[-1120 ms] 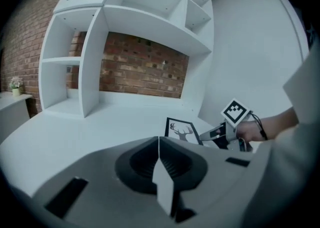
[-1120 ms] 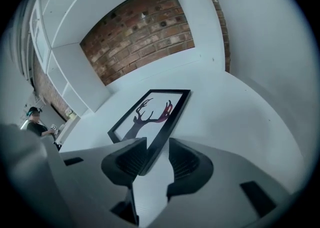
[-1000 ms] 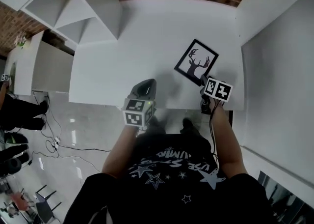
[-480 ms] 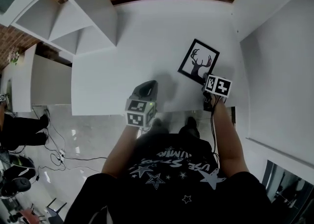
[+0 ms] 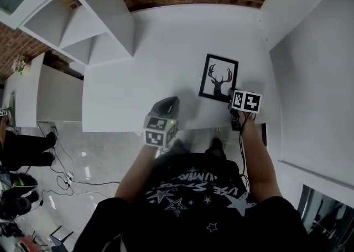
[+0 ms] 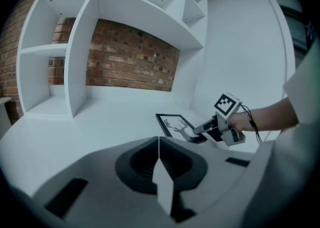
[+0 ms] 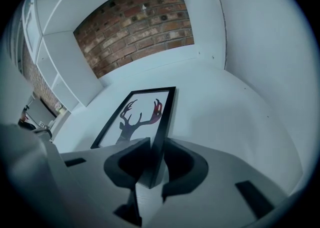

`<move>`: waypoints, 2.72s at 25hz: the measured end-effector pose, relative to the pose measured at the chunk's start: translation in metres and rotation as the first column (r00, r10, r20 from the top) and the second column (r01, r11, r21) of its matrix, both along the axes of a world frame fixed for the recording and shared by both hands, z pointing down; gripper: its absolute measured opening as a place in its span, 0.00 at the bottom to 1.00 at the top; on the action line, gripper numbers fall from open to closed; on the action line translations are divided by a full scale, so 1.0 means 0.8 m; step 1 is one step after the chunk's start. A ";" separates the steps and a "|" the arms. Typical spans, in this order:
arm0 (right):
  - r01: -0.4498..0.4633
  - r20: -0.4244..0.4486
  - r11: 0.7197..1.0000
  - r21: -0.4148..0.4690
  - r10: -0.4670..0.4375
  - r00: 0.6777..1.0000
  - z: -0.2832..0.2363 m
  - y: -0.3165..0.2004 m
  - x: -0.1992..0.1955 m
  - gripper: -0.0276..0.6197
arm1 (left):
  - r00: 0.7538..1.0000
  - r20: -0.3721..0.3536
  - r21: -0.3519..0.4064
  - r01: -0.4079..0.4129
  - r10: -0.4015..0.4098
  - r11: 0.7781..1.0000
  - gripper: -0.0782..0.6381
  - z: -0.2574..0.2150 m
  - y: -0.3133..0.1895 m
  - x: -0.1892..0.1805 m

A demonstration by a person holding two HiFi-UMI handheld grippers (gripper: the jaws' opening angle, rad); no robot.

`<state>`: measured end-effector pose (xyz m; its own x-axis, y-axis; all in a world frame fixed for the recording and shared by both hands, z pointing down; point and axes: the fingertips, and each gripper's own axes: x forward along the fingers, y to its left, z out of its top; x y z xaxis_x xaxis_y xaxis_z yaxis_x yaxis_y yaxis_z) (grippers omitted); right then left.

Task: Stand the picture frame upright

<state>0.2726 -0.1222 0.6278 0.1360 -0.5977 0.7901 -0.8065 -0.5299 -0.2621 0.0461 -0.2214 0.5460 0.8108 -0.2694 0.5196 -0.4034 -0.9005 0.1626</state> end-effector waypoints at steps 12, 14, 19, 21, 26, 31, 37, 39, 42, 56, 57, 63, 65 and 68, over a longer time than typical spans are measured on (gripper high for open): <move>0.104 0.046 0.994 0.008 -0.105 0.993 0.003 0.027 -0.031 0.16 | 0.999 0.037 -0.018 0.041 -0.040 0.999 0.13 0.015 0.036 -0.015; 0.123 0.050 0.992 0.010 -0.123 0.991 0.004 0.031 -0.035 0.16 | 0.998 0.039 -0.021 0.044 -0.043 0.999 0.13 0.017 0.044 -0.014; 0.163 0.054 0.987 0.007 -0.163 0.985 0.003 0.045 -0.043 0.16 | 0.997 0.062 -0.042 0.055 -0.052 0.998 0.13 0.026 0.067 -0.014; 0.177 0.055 0.984 0.003 -0.177 0.983 0.002 0.052 -0.046 0.16 | 0.996 0.061 -0.047 0.061 -0.059 0.997 0.13 0.029 0.076 -0.012; 0.188 0.057 0.982 0.002 -0.188 0.981 0.001 0.070 -0.060 0.16 | 0.996 0.078 -0.061 0.052 -0.047 0.997 0.13 0.037 0.102 -0.014; 0.185 0.067 0.983 0.006 -0.185 0.980 0.001 0.081 -0.066 0.16 | 0.996 0.077 -0.085 0.043 -0.037 0.995 0.14 0.042 0.126 -0.008; 0.192 0.081 0.981 -0.006 -0.191 0.978 0.000 0.101 -0.078 0.16 | 0.992 0.123 -0.149 0.048 -0.029 0.988 0.14 0.056 0.147 -0.008; 0.193 0.087 0.981 -0.006 -0.192 0.978 0.000 0.108 -0.083 0.16 | 0.988 0.152 -0.175 0.044 -0.017 0.984 0.14 0.059 0.158 -0.011; 0.199 0.093 0.980 -0.005 -0.197 0.976 0.000 0.114 -0.088 0.16 | 0.983 0.182 -0.213 0.035 0.005 0.976 0.14 0.069 0.175 -0.009; 0.244 0.118 0.970 -0.002 -0.242 0.963 0.005 0.137 -0.104 0.16 | 0.978 0.191 -0.487 0.171 -0.087 0.856 0.37 0.100 0.213 -0.013; 0.249 0.119 0.969 -0.003 -0.247 0.962 0.005 0.139 -0.104 0.16 | 0.980 0.187 -0.498 0.160 -0.075 0.852 0.37 0.101 0.216 -0.008; 0.271 0.127 0.962 -0.001 -0.269 0.955 0.004 0.141 -0.103 0.16 | 0.983 0.173 -0.542 0.154 -0.069 0.826 0.37 0.107 0.217 0.007; 0.277 0.133 0.961 0.003 -0.275 0.952 0.003 0.140 -0.104 0.16 | 0.984 0.165 -0.564 0.155 -0.073 0.811 0.37 0.107 0.219 0.010; 0.290 0.136 0.957 0.004 -0.288 0.948 0.004 0.140 -0.104 0.16 | 0.983 0.169 -0.570 0.161 -0.076 0.805 0.36 0.110 0.220 0.012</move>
<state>0.1894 -0.0103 0.6310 -0.1481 -0.5828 0.7990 -0.8839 -0.2843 -0.3713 0.0553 -0.0457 0.6340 0.7053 0.0267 0.7084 -0.5561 -0.5990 0.5761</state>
